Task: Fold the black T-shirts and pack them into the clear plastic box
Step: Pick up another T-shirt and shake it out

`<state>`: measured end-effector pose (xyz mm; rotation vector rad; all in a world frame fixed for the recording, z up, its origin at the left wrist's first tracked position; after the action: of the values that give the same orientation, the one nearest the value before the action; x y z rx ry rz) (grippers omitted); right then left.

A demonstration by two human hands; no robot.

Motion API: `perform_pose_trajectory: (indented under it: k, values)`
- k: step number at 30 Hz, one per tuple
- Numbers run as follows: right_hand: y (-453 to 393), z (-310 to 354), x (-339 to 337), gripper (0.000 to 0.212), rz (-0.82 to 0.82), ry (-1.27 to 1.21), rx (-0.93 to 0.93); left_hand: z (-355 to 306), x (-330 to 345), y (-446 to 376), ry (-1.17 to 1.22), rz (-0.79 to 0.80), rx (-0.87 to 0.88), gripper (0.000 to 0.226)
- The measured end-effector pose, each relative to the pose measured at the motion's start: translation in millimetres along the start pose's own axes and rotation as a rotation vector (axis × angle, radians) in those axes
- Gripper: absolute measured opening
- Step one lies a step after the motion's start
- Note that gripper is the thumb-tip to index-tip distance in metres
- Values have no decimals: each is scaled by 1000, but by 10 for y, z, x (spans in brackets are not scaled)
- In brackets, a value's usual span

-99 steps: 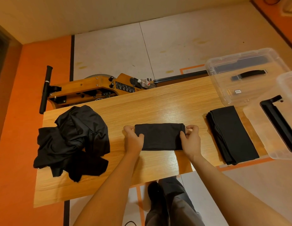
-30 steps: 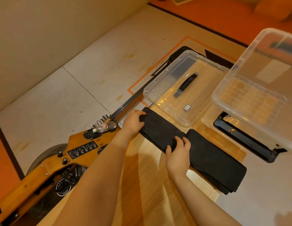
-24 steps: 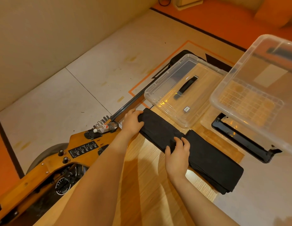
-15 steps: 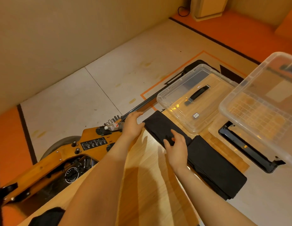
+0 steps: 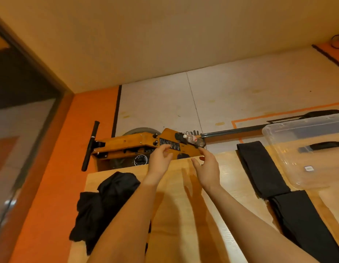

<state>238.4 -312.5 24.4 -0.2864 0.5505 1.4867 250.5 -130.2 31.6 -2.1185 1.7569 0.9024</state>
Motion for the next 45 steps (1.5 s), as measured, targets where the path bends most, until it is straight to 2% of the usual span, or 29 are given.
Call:
perform_pose_trajectory:
  k: [6,11,19,26,32,35,37,41,45]
  values:
    - [406,449,812,53,219,44,-128,812,-914,535,51,-180,-180,38]
    - [862,501,1364,57,381,97,-167,1424,-1471,1072,88,-322,-308,36]
    - [1356,275,1884,60,547,159,-157,2081,-1610,1744,97,-410,-426,34]
    - [1444,271,2193,48,581,302,-211,2405,-1500,1992,38,-411,-499,36]
    - [1263,432,2481,50,531,500,-298,2539,-1479,2013,32,-392,-493,37]
    - [1160,373,2604,32,555,607,-319,2554,-1485,1990,18,-383,-469,37]
    - [1093,349,2624,19,561,555,-344,2560,-1496,1969,1,-382,-447,37]
    - [997,361,2488,21,568,440,-293,2547,-1465,1903,-65,-388,-403,37]
    - [822,330,2241,22,480,323,-242,2504,-1335,1810,-212,-288,-386,47]
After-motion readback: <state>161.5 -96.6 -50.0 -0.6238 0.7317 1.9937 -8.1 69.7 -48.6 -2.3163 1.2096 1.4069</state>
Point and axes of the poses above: each hand's wrist, its own y-axis away from the middle knuckle, its own x-axis out of the palm, z = x × y, the point moved 4 cm from there along -y, towards the middle knuckle, and after that the axes turned 2 degrees about y, right-handed, at the moved point
